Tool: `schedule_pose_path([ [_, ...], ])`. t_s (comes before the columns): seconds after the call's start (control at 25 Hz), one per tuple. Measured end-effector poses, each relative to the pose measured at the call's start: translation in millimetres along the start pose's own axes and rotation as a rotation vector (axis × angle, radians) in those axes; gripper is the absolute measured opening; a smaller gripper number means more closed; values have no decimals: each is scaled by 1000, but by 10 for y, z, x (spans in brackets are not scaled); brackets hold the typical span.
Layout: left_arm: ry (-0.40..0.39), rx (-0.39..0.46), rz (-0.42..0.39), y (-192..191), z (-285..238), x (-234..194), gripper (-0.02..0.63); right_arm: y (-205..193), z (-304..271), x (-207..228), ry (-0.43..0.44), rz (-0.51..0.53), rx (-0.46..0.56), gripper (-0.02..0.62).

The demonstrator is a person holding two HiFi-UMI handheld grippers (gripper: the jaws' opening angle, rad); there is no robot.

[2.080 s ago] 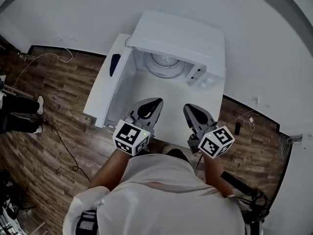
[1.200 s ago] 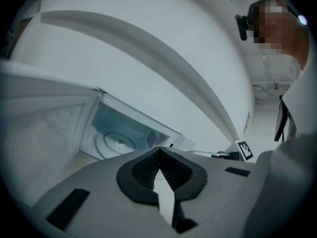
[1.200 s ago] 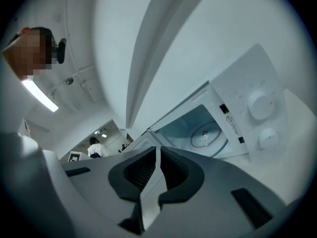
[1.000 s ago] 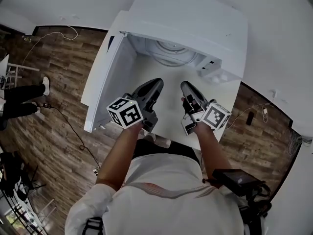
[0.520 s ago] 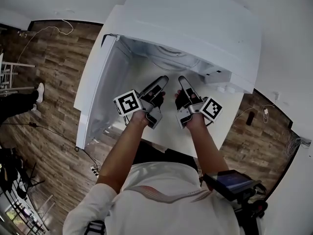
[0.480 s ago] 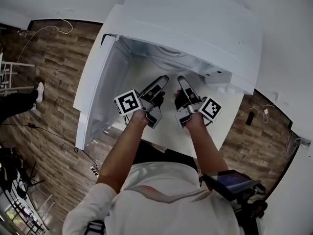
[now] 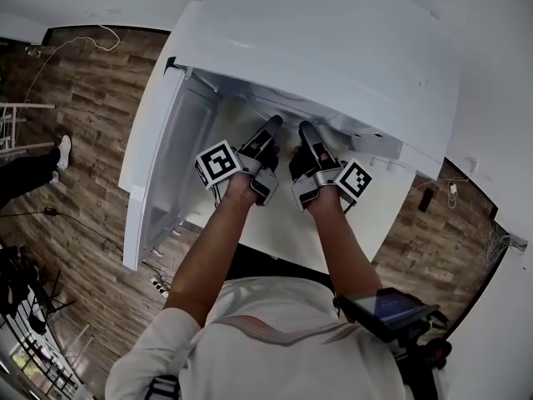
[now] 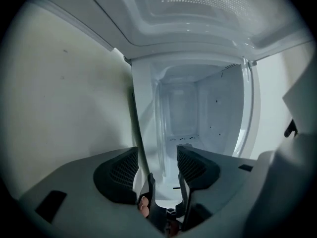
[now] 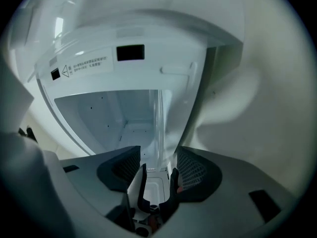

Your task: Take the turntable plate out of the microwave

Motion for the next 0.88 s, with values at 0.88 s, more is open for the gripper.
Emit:
schedule_pose_path([
  [0.88, -34, -57, 18, 150, -237, -34, 73, -40, -265, 120, 11, -98, 28, 75],
])
Point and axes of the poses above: the fingertips, and each gripper's own axes: z backward along the fingers, x to its right, y out of its top, the point moved 6 cm from there along z, backward along the fingers, and after that the axes turned 1 degree about x, right-handed, at the moved point
